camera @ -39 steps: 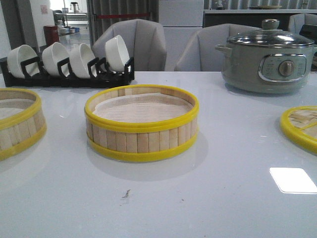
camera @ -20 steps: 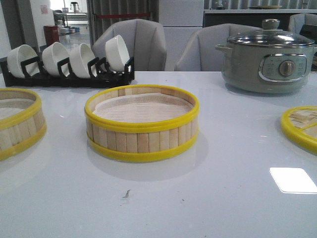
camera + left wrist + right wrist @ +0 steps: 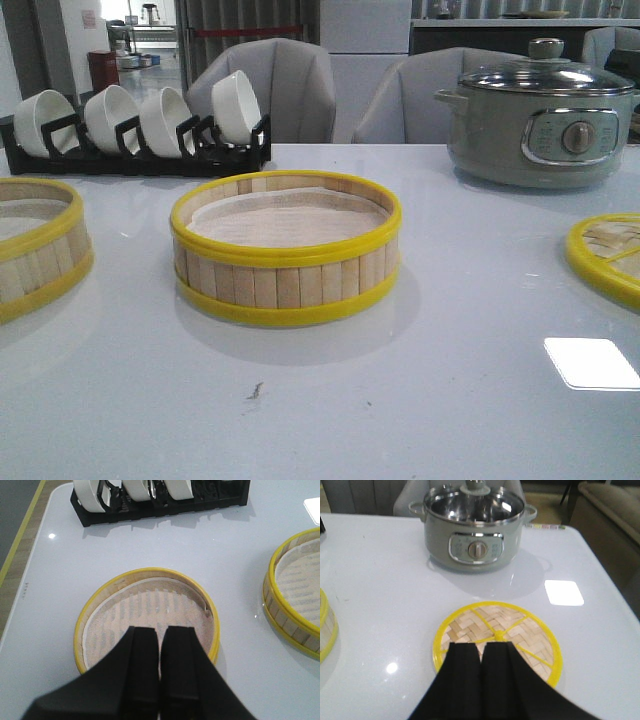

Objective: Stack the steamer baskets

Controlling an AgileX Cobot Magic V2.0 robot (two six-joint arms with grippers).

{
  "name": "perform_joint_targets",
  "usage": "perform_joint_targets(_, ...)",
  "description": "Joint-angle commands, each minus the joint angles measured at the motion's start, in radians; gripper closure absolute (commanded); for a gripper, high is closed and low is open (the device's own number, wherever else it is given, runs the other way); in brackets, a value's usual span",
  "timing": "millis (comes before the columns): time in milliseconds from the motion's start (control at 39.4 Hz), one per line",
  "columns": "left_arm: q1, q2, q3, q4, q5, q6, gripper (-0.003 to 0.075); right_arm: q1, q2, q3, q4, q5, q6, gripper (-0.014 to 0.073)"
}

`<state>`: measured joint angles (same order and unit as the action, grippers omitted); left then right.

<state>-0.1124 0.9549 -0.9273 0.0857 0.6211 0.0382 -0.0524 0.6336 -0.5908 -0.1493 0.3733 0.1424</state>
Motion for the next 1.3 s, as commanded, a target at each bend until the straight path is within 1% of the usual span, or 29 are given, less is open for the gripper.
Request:
perform_joint_targets(0, -0.002, -0.010, -0.037, -0.002, -0.067, -0.002, 0.0623, 0.000, 0.066, -0.050, -0.015, -0.073, -0.006, 0.0559)
perform_joint_targets(229, -0.002, -0.010, -0.037, -0.005, -0.063, -0.002, 0.0623, 0.001, 0.123, -0.050, -0.015, -0.152, -0.006, 0.0559)
perform_joint_targets(482, -0.002, -0.010, -0.037, -0.074, -0.032, -0.002, 0.0623, 0.000, 0.123, -0.050, -0.014, -0.149, -0.002, 0.0555)
perform_joint_targets(584, -0.002, -0.010, -0.037, -0.152, -0.007, -0.004, 0.0623, 0.000, 0.123, -0.050, -0.014, -0.146, -0.003, 0.0551)
perform_joint_targets(609, -0.002, -0.010, -0.037, -0.166, 0.003, -0.004, 0.0623, 0.000, 0.123, -0.050, -0.014, -0.150, -0.003, 0.0545)
perform_joint_targets(660, -0.002, -0.009, -0.037, -0.183, 0.013, -0.002, 0.0623, 0.000, 0.123, -0.050, -0.014, -0.157, -0.003, 0.0506)
perform_joint_targets(736, -0.004, 0.000, -0.037, -0.177, 0.027, -0.001, 0.0619, 0.000, 0.123, -0.050, -0.014, -0.163, -0.003, 0.0408)
perform_joint_targets(813, -0.004, 0.016, -0.037, -0.173, 0.030, -0.001, 0.0587, 0.000, 0.123, -0.050, -0.014, -0.168, -0.003, 0.0288)
perform_joint_targets(889, -0.004, 0.036, -0.037, -0.193, 0.026, -0.001, 0.0512, 0.000, 0.123, -0.050, -0.014, -0.188, -0.003, 0.0218)
perform_joint_targets(1041, -0.004, 0.094, -0.037, -0.231, 0.017, -0.001, 0.0353, 0.001, 0.123, -0.050, -0.014, -0.233, -0.003, 0.0221)
perform_joint_targets(1067, -0.004, 0.109, -0.037, -0.231, 0.013, -0.001, 0.0339, 0.001, 0.123, -0.050, -0.014, -0.238, -0.003, 0.0221)
perform_joint_targets(1117, -0.004, 0.138, -0.037, -0.231, -0.006, -0.001, 0.0325, 0.001, 0.123, -0.050, -0.014, -0.253, -0.003, 0.0221)
perform_joint_targets(1270, -0.016, 0.251, -0.037, -0.234, -0.081, -0.001, 0.0329, 0.001, 0.123, -0.050, -0.008, -0.264, -0.003, 0.0221)
